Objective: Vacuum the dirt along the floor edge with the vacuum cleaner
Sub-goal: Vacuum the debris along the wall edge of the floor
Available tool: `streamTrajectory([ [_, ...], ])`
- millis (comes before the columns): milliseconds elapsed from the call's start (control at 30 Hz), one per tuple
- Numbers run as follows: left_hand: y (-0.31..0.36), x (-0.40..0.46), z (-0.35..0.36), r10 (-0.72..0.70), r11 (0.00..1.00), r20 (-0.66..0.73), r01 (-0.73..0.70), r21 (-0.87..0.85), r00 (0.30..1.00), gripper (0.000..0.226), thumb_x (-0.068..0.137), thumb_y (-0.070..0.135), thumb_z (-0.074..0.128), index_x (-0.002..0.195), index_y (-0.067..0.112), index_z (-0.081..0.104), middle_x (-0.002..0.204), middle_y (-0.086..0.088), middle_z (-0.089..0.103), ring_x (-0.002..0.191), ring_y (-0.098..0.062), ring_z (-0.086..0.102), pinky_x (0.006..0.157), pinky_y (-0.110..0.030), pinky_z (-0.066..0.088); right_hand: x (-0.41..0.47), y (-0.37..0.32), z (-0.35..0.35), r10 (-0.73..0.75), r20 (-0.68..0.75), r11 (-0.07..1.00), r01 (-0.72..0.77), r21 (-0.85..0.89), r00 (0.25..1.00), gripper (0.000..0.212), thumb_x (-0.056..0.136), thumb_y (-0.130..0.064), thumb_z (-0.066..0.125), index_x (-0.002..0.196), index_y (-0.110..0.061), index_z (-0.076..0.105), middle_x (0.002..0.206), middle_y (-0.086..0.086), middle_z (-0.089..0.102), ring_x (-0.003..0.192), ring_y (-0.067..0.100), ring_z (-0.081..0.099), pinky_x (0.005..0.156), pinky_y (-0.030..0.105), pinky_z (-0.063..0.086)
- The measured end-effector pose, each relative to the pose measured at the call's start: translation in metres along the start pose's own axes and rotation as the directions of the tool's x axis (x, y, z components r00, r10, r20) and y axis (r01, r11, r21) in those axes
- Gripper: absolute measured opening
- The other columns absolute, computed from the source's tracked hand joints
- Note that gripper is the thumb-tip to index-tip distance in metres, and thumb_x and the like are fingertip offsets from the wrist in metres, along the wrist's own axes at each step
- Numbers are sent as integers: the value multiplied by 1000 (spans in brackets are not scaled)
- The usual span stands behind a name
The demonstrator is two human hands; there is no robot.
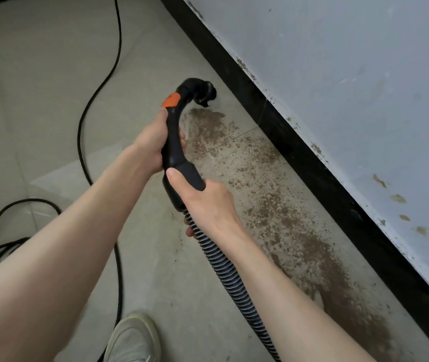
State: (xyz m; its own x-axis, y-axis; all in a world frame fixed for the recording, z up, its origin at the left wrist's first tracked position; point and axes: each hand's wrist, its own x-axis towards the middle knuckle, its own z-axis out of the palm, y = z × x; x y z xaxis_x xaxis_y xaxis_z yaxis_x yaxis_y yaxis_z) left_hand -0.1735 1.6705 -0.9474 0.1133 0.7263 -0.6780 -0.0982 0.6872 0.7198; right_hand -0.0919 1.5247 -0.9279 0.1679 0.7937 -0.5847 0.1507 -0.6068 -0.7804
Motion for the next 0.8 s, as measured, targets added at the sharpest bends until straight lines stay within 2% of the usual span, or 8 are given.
streamTrajectory([
  [200, 10, -29, -70, 45, 991, -107, -58, -123, 993, 41, 97, 48, 41, 79, 12, 47, 54, 1, 46, 41, -11, 45, 42, -16, 40, -7, -14, 52, -60, 139, 998, 64, -25, 988, 60, 64, -76, 58, 76, -17, 64, 61, 0, 67, 45, 20, 67, 62, 48, 61],
  [367, -5, -35, -110, -24, 990, -190, -3, -139, 981, 42, 96, 50, 44, 77, 12, 47, 54, 1, 46, 40, -12, 45, 40, -18, 40, -10, -6, 83, -32, 235, 998, 43, -45, 972, 67, 57, -80, 55, 77, -17, 64, 66, 2, 69, 46, 19, 67, 59, 48, 62],
  [533, -18, -29, -109, -56, 988, -196, 26, -153, 979, 41, 95, 50, 44, 80, 12, 47, 53, -1, 46, 38, -12, 45, 40, -16, 40, -8, 4, 81, 3, 219, 998, 10, -57, 976, 66, 53, -80, 55, 74, -18, 64, 59, 0, 67, 46, 21, 67, 61, 48, 61],
  [800, -13, -15, -62, -43, 993, -156, 26, -112, 987, 40, 92, 49, 49, 81, 11, 48, 54, -1, 47, 42, -13, 45, 41, -19, 42, 0, 1, 40, 22, 163, 999, -14, -51, 986, 62, 62, -76, 59, 76, -16, 64, 57, 0, 65, 42, 20, 65, 50, 33, 56],
])
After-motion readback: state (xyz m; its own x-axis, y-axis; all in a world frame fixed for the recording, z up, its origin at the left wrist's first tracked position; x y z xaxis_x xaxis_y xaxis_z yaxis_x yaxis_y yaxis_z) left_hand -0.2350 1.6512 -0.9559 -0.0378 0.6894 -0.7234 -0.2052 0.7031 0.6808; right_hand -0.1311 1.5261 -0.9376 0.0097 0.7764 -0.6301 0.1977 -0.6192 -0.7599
